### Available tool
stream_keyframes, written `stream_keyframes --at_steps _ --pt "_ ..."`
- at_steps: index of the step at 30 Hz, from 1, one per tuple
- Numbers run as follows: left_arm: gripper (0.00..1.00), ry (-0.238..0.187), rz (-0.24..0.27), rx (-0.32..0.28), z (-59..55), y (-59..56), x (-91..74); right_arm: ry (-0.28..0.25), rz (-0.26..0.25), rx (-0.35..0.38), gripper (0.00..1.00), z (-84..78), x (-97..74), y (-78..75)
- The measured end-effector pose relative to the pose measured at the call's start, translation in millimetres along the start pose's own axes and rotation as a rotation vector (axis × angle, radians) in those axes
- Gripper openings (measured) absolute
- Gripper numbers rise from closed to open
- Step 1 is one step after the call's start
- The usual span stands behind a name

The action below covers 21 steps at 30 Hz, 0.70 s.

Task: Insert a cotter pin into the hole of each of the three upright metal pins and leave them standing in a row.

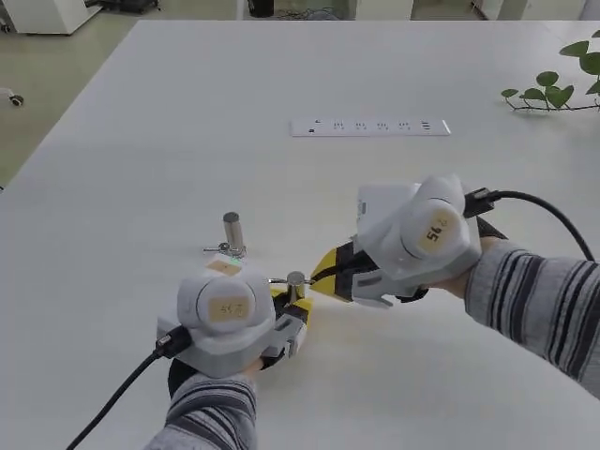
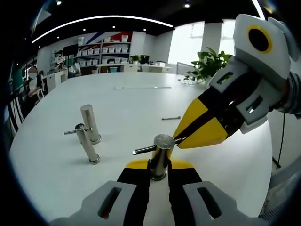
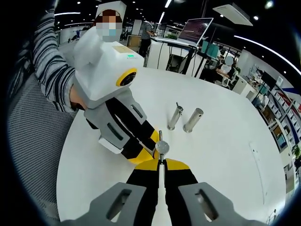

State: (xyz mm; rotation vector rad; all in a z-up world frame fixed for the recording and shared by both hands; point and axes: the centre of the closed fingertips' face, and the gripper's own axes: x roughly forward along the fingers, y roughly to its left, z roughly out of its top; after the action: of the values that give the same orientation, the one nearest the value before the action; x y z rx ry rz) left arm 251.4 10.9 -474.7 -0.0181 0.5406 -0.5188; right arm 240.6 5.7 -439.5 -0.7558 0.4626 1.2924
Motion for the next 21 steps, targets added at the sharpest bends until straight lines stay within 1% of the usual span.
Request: stream_keyframes --at_steps 13,16,18,20,21 --pt "0.10 -0.004 0.009 0.009 -0.1 0.6 0.8 -0.004 0.004 0.003 0.00 2.6 2.5 -1.0" --pt "0.10 -0.003 0.013 0.005 0.2 0.9 0.6 -0.011 -0.006 0.023 0.00 3.0 2.7 -2.0" --pt "0.10 -0.002 0.015 0.008 0.2 1.3 0.9 -0.019 -0.009 0.057 0.00 2.5 3.0 -3.1" --pt "0.10 -0.001 0.017 0.012 0.3 1.2 1.0 -0.015 -0.013 0.071 0.00 -0.1 2.9 -4.1" --pt "0.10 -0.001 0.018 0.012 0.4 1.2 0.9 -0.009 -0.023 0.074 0.01 -2.1 2.3 -5.0"
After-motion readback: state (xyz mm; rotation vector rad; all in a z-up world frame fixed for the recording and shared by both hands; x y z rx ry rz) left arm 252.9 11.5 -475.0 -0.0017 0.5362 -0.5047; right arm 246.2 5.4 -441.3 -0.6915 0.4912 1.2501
